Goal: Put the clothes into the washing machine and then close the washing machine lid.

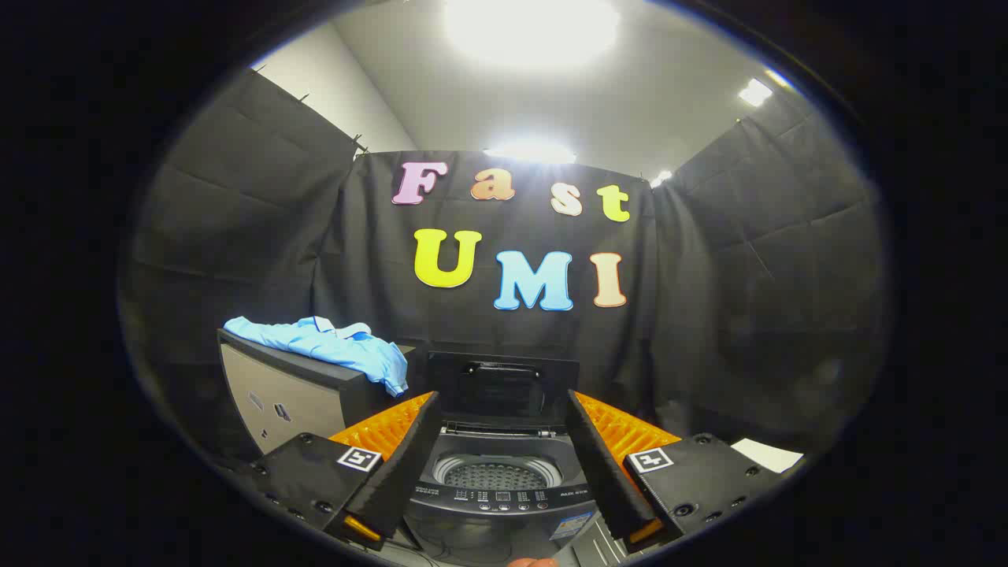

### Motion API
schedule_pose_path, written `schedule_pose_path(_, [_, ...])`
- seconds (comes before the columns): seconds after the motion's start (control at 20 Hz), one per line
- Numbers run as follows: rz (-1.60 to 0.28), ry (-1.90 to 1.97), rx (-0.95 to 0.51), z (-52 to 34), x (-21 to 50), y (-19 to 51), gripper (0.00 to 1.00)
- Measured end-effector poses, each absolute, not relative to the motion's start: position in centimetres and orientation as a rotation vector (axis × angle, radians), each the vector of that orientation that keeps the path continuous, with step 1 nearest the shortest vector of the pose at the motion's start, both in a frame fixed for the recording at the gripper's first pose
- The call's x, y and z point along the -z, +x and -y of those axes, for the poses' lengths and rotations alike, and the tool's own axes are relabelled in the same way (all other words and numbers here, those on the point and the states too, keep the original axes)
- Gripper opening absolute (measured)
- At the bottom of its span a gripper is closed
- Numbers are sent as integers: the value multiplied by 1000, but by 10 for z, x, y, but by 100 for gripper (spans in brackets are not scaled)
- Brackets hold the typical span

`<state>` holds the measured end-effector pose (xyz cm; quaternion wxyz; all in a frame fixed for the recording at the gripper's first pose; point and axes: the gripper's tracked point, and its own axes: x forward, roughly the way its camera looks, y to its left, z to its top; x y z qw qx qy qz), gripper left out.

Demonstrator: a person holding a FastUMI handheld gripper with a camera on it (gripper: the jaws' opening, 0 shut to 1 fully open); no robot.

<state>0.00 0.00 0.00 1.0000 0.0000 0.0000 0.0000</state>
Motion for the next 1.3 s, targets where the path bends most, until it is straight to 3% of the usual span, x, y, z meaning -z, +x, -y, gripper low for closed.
schedule_pose_path(1.3, [15, -16, -18, -10, -2, -5, 98])
